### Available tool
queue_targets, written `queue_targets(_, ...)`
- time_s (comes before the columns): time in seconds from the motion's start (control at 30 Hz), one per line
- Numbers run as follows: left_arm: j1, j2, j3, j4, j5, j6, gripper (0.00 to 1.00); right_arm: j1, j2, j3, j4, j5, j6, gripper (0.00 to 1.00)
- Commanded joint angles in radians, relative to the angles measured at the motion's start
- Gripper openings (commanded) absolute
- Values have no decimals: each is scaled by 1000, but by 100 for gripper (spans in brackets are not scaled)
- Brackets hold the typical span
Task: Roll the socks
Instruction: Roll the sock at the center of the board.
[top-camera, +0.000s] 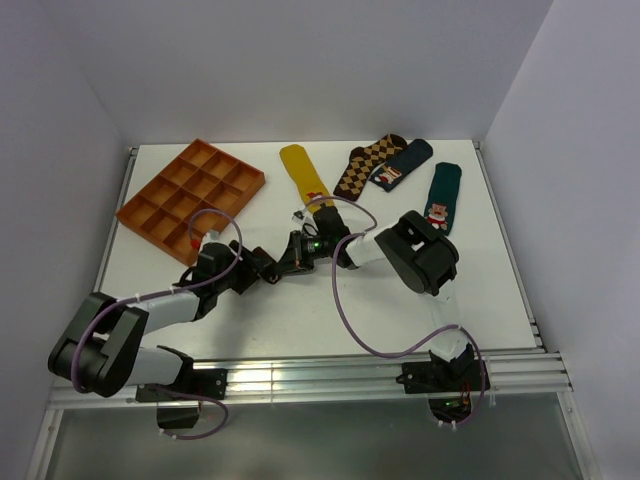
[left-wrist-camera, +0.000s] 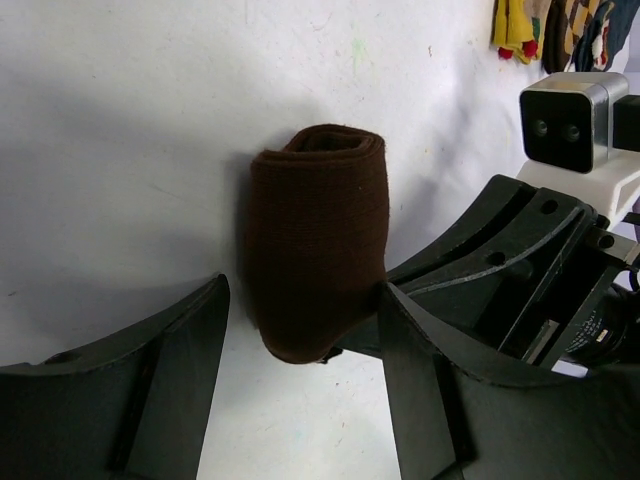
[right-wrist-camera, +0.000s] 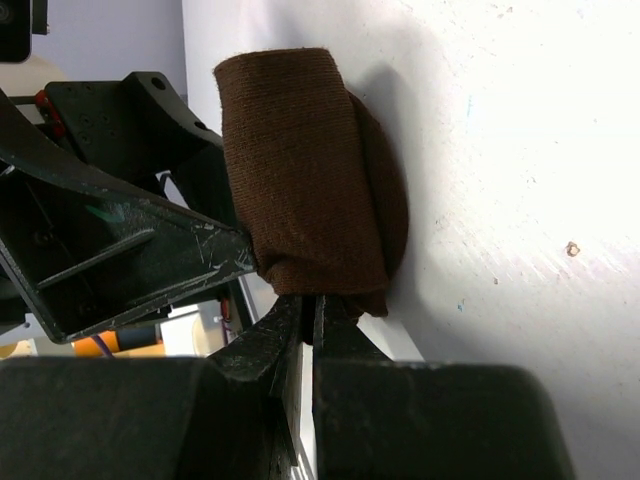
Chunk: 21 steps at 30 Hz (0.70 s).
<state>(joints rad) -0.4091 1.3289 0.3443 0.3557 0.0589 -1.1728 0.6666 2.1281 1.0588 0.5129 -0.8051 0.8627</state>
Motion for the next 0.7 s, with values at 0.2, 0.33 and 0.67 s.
queue_targets(0.2, -23, 26, 19, 49, -54, -33, 64, -1, 41, -42, -25, 29, 13, 0)
queue_targets(0.33, -25, 52, 27, 61, -54, -44, 63, -5, 49, -56, 6, 20, 32, 0)
queue_targets(0.67, -46, 110, 50, 111, -54, -30, 62, -9, 58, -54, 1, 15, 38, 0)
